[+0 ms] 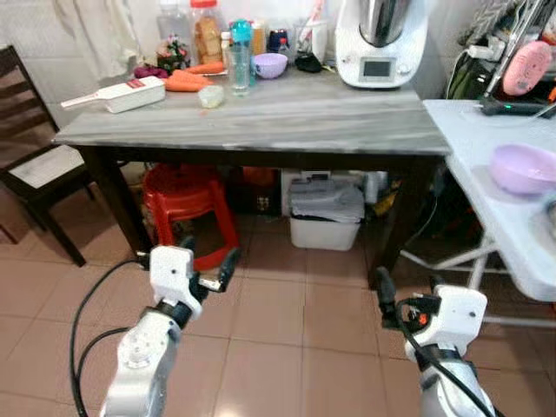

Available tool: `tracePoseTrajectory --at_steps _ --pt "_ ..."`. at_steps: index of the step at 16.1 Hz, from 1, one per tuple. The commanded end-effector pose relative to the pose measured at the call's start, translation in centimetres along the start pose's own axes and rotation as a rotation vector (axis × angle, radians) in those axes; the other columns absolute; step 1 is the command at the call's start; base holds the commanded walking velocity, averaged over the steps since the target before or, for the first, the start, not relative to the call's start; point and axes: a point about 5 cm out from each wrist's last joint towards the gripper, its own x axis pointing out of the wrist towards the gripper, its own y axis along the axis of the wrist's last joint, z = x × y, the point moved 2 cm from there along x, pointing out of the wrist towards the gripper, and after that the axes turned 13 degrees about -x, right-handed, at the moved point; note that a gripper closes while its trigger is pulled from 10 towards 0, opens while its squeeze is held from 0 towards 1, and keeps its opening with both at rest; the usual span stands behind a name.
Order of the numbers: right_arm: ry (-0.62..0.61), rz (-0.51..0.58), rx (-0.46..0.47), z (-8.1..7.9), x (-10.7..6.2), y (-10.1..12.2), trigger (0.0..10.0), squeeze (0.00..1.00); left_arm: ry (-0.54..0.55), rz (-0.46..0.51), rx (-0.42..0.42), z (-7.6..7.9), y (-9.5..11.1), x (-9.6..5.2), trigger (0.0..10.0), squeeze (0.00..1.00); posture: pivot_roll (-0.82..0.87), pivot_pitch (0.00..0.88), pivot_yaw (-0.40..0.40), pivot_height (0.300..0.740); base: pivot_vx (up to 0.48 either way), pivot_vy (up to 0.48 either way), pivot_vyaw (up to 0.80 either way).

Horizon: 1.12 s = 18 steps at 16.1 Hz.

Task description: Setting the table

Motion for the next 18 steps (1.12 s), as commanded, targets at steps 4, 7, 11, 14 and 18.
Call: tracePoseTrajectory --at_steps 4,7,11,14,18 --pt "-0.014 0.014 -0.002 0.44 -0.07 0.32 10.0 0.00 -0.031 0.007 0.007 0.70 0.34 0.46 10.0 0.00 -0.02 0.000 0.061 0.740 0.000 -0.467 0.00" --pt "-0.004 0.018 -0.005 0.40 0.16 0.39 10.0 0.00 -0.027 0.007 0.007 0.63 0.29 0.43 10.0 0.00 -0.02 0.000 0.055 0.740 0.000 -0.469 0.00" --pt "0.006 0.023 -0.008 0.28 0.38 0.50 10.0 0.00 -0.021 0.003 0.005 0.60 0.15 0.34 10.0 0.00 -0.01 0.000 0.048 0.740 0.000 -0.469 0.00" --pt "0.007 0.023 -0.008 0.32 0.35 0.52 10.0 0.00 -0.023 -0.005 0.005 0.69 -0.09 0.07 10.0 0.00 -0.01 0.000 0.048 0.740 0.000 -0.469 0.00" --pt "0.004 0.018 -0.006 0.24 0.10 0.35 10.0 0.00 -0.017 -0.010 0.009 0.47 -0.20 0.01 10.0 0.00 -0.01 0.000 0.052 0.740 0.000 -0.469 0.00"
